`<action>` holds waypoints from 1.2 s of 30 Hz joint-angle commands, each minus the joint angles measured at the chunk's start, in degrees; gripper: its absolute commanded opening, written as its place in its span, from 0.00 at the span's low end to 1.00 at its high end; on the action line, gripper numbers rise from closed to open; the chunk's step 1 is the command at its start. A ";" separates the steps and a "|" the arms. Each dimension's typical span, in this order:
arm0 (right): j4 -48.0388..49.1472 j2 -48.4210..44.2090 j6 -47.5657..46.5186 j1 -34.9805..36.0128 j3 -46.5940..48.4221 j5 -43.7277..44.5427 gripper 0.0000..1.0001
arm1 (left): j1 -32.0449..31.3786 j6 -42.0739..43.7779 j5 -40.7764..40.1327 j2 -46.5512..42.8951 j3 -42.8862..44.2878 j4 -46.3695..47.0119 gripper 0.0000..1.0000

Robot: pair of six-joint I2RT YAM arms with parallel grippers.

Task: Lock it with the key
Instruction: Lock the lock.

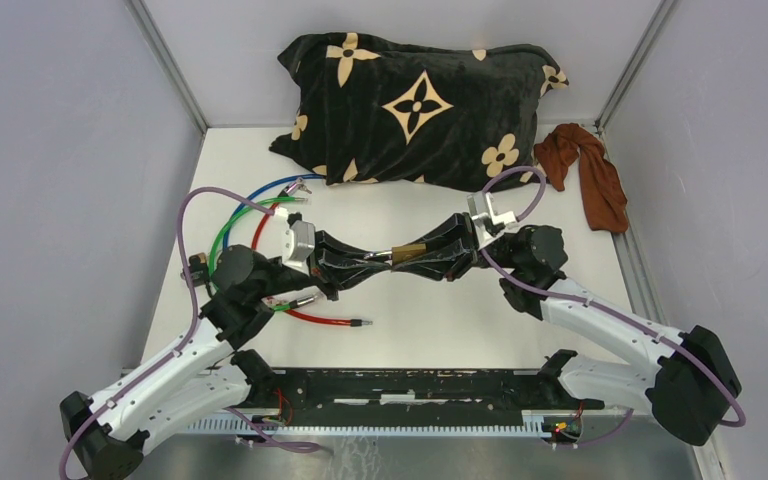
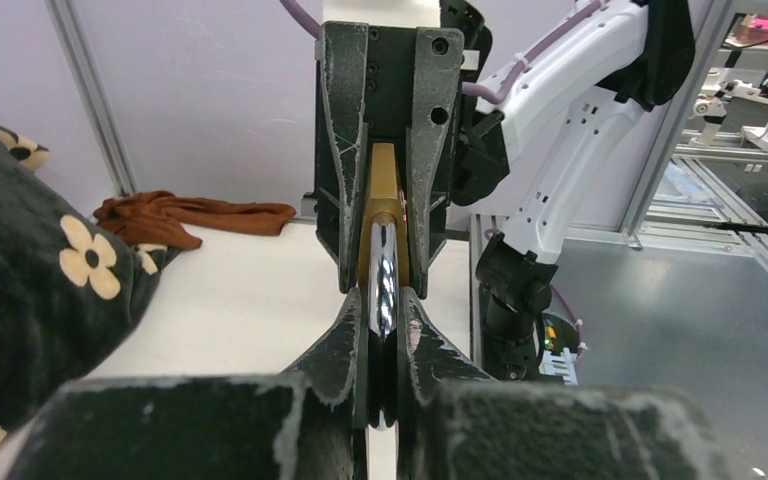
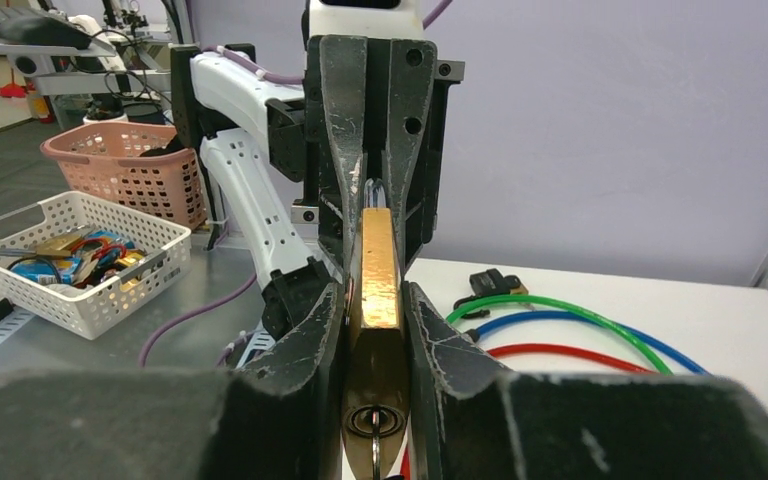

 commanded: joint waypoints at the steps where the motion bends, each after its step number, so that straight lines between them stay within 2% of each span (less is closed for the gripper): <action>1: -2.98 6.30 -5.05 5.07 4.73 -1.97 0.00 | -6.35 -5.43 6.01 8.74 1.45 -1.55 0.02; 11: -0.21 9.99 -4.64 5.07 5.09 -1.69 0.00 | -9.17 -6.17 5.90 11.18 1.99 0.30 0.02; 18: -1.72 9.98 -5.45 5.00 4.61 -0.91 0.00 | -10.41 -6.05 5.19 12.52 2.57 1.21 0.02; 21: -5.00 6.47 -6.81 3.35 3.92 -0.10 0.00 | -9.68 -2.65 3.00 10.30 2.85 -2.84 0.02; 25: -16.12 -0.13 -12.29 0.17 3.64 5.26 0.00 | -6.87 4.67 0.31 5.05 3.06 -9.50 0.02; 28: -17.31 -2.49 -11.97 -0.55 3.38 6.39 0.00 | -6.26 9.00 -2.26 2.87 3.48 -14.20 0.02; 29: -17.22 -2.86 -11.68 -0.66 3.29 6.71 0.00 | -6.26 9.94 -2.55 2.36 3.74 -15.22 0.04; 33: -15.71 -4.37 -10.37 -1.14 2.29 7.87 0.00 | -6.19 11.65 -3.62 1.24 5.15 -17.51 0.25; 36: -15.12 -5.41 -9.44 -2.10 1.73 8.21 0.00 | -5.90 13.58 -5.22 0.26 6.47 -20.12 0.37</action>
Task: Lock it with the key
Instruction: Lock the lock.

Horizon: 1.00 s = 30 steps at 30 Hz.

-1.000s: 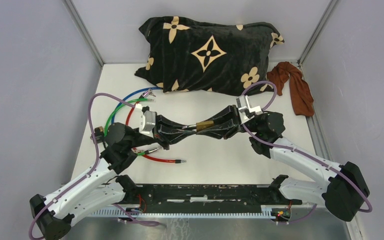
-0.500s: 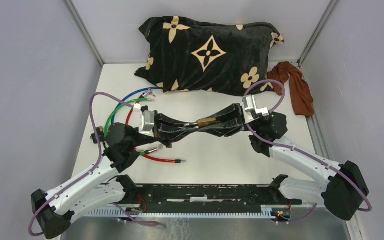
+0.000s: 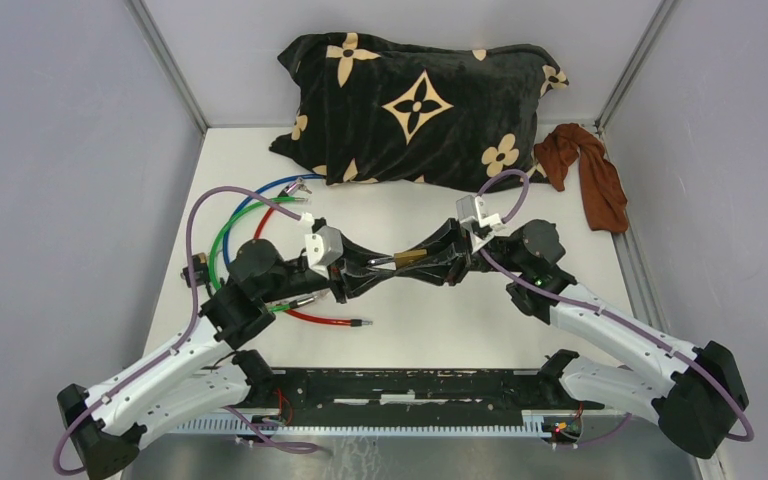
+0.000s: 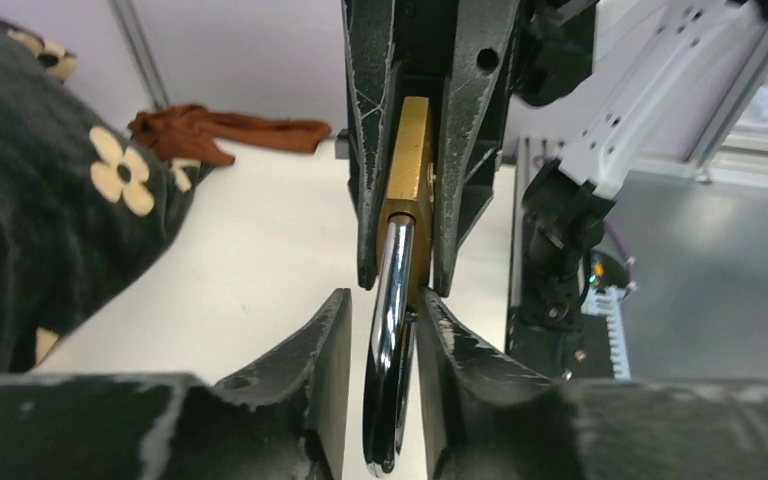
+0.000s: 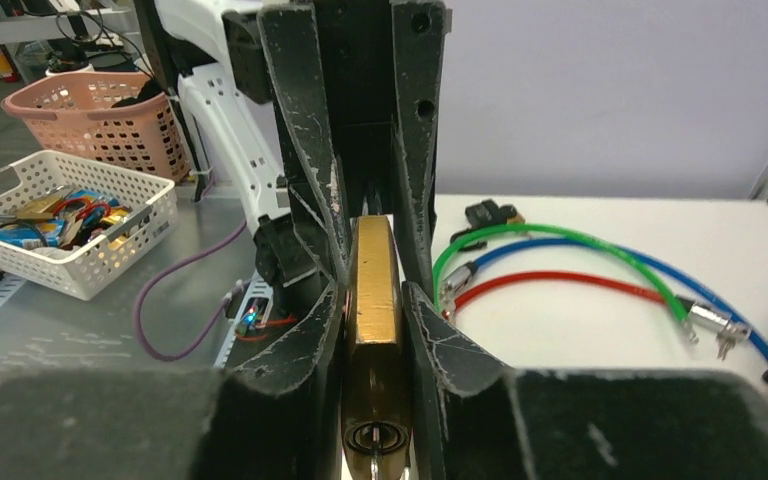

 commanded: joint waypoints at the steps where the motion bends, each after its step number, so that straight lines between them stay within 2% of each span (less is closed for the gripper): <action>1: 0.68 -1.15 -1.81 -1.19 0.06 8.05 0.00 | -1.80 4.56 0.32 -0.12 3.62 -8.69 0.39; 9: -0.76 -3.90 -1.69 -3.07 0.31 7.05 0.00 | 2.60 8.36 -1.51 -2.90 7.22 -20.00 0.62; 14: -0.53 -4.17 -1.11 -3.39 0.79 5.15 0.00 | 5.44 7.73 -0.92 -4.87 7.51 -24.74 0.66; 19: 0.21 -3.66 -0.45 -3.39 1.01 2.78 0.00 | 6.45 4.35 -0.71 -5.17 7.08 -19.13 0.59; 26: 3.33 -4.24 1.64 -3.40 0.57 -0.14 0.00 | 7.17 3.25 -0.76 -3.60 6.79 -16.68 0.50; 30: 3.41 -4.29 1.86 -3.40 0.49 -0.60 0.00 | 7.14 0.55 2.64 -2.86 6.45 -13.78 0.33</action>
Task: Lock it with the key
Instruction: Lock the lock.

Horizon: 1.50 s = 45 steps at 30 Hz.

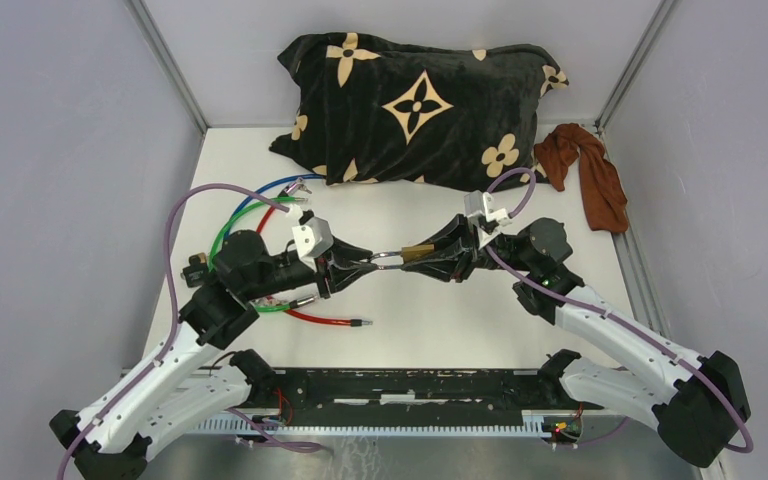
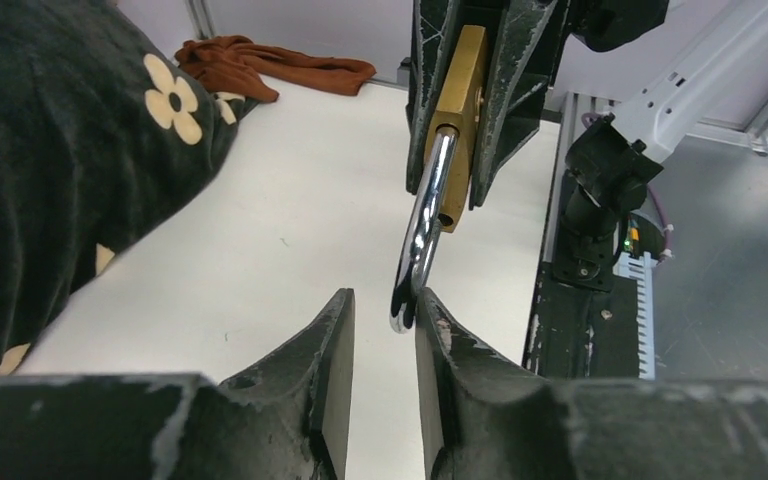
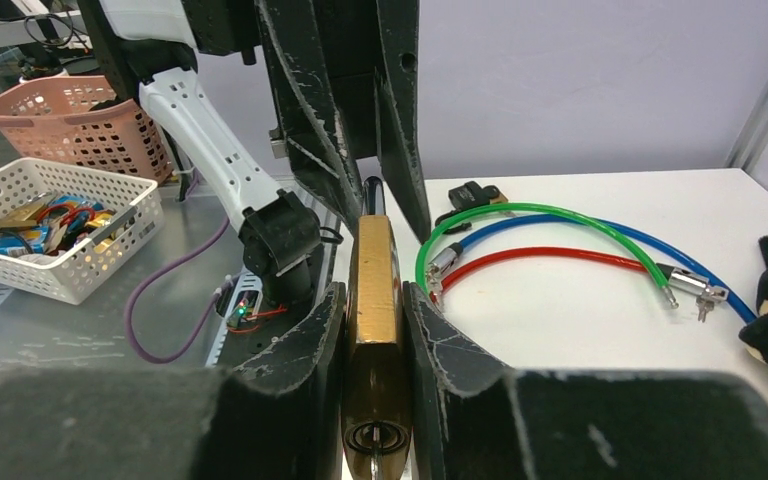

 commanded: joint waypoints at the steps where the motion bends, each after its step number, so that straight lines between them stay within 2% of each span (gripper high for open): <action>1: 7.76 -2.02 1.17 0.01 1.73 -0.65 0.00 | 0.20 -4.13 5.35 0.63 0.60 5.93 0.31; 2: 7.97 -2.03 1.34 0.00 1.62 -0.63 0.00 | 0.25 -4.46 6.76 0.70 0.50 6.64 0.29; 3: 8.09 -1.95 1.38 -0.01 1.58 -0.67 0.00 | 0.22 -4.89 7.89 0.82 0.35 7.29 0.23; 4: 8.17 -1.97 1.44 0.05 1.58 -0.65 0.00 | 0.21 -5.38 8.76 0.92 0.19 7.75 0.10; 5: 8.17 -1.88 1.43 0.04 1.50 -0.48 0.00 | 0.23 -6.09 9.17 0.96 -0.04 7.86 0.03; 6: 8.25 -1.84 1.43 0.14 1.49 -0.33 0.00 | 0.25 -7.10 9.47 1.11 -0.38 9.22 0.02; 13: 11.45 0.11 1.95 1.41 0.52 -0.08 0.00 | -0.14 -15.87 11.13 3.21 -2.53 19.37 0.02; 18: 11.90 1.66 1.89 2.28 0.10 -0.73 0.00 | -0.82 -14.23 8.02 3.81 -2.08 22.20 0.02; 22: 15.82 3.16 4.44 2.61 -0.54 -1.66 0.00 | -2.18 -12.81 7.76 4.16 -2.72 24.38 0.02; 26: 15.30 4.01 5.27 2.89 0.56 -5.42 0.00 | -2.29 -6.98 4.81 3.88 -2.72 22.79 0.02; 32: 9.63 1.91 1.45 2.94 1.91 -7.92 0.00 | -2.40 -0.06 3.57 2.98 -2.63 17.78 0.02; 36: 9.58 1.67 1.75 2.91 2.71 -10.29 0.00 | -2.61 0.58 3.92 2.95 -2.57 17.50 0.02; 41: 4.47 0.66 -1.40 2.94 4.21 -10.27 0.00 | -3.28 -0.17 7.61 2.72 -0.86 13.45 0.02; 45: 8.11 0.84 1.17 2.91 4.06 -10.45 0.00 | -3.61 -0.78 9.30 1.62 0.27 10.07 0.02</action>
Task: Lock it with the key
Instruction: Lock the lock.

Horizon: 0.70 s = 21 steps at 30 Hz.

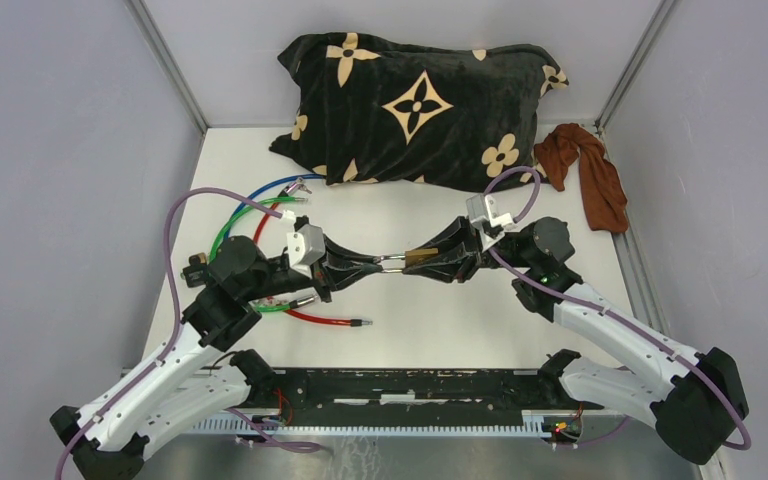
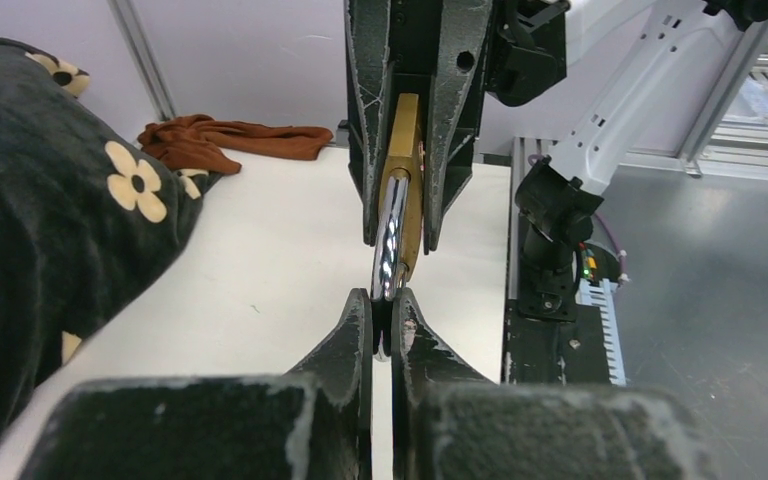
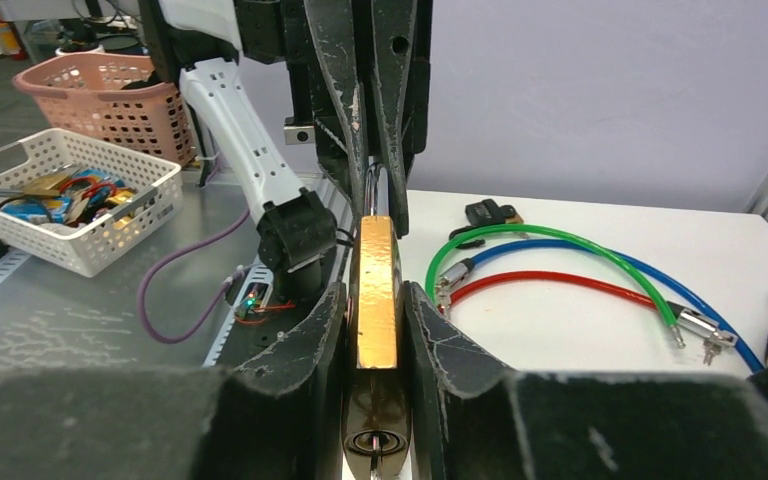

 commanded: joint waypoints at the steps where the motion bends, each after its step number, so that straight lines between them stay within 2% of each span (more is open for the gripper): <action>1: 5.33 -0.09 2.85 2.89 3.47 -4.93 0.00 | -1.84 1.56 3.88 0.72 2.88 -1.26 0.02; 4: 8.08 0.41 5.25 3.09 3.86 -5.61 0.00 | -1.90 1.52 4.37 1.41 3.33 0.96 0.02; 10: 1.98 -0.03 0.46 4.33 4.78 -0.18 0.00 | -4.88 -4.27 1.60 4.09 -0.85 14.94 0.02; 13: 1.58 -0.07 0.08 4.50 4.55 1.96 0.00 | -7.30 -6.96 0.08 4.87 -2.81 19.00 0.02; 21: 3.20 0.95 1.79 4.63 4.28 8.09 0.00 | -7.99 -10.61 -1.38 6.64 -5.71 16.67 0.02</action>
